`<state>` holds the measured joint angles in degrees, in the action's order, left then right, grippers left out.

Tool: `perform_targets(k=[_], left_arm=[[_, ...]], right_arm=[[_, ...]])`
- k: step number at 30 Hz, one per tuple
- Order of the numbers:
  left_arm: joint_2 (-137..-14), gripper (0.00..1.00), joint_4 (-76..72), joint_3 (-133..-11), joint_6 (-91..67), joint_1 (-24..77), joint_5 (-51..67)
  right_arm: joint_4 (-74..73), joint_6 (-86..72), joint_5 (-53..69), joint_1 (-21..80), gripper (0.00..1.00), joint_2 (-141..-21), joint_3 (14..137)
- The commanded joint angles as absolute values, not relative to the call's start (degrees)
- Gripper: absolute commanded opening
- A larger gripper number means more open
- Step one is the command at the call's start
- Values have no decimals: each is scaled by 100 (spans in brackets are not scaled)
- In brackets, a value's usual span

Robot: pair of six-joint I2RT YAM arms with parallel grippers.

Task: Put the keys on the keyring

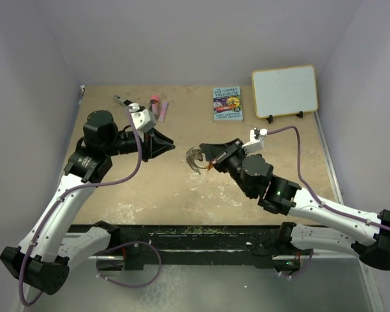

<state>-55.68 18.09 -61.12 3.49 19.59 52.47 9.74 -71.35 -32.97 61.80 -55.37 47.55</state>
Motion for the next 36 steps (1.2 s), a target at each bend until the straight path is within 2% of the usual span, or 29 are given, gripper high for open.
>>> perform_targets(k=[1, 4, 8, 16, 20, 24, 27, 30, 32, 36], left_arm=[[-5624, 23, 1427, -6660, 498, 2381, 3712], [-5748, 23, 1365, -6832, 1237, 2593, 3253], [-5882, 23, 841, -6739, 2464, 3070, 2620], [-6066, 23, -444, -6199, 3818, 4824, 692], [-5995, 25, -1499, -5783, 3876, 4948, -444], [-5846, 33, -1365, -5760, 4121, 4948, -894], [-5599, 40, -1161, -5717, 4022, 4946, -876], [-5341, 48, -984, -5689, 3595, 4953, -151], [-5340, 51, -1353, -5514, 3355, 4948, 456], [-5517, 52, -2403, -5180, 3026, 4944, 582]], right_arm=[[1365, -7269, -4022, 6172, 0, -5612, 5243], [1103, -7241, -4292, 6164, 0, -5764, 5609], [47, -7638, -4680, 6163, 0, -6057, 6435], [-591, -7511, -5110, 6168, 0, -6114, 7124], [-726, -7236, -5478, 6160, 0, -6205, 7466], [-771, -6667, -5758, 6028, 0, -6525, 7959], [-890, -6579, -5642, 5855, 0, -6818, 8353], [-1098, -6661, -5519, 5769, 0, -7037, 8496], [-972, -6724, -5358, 5700, 0, -7053, 8378], [-915, -6724, -5121, 5686, 0, -6992, 8317]])
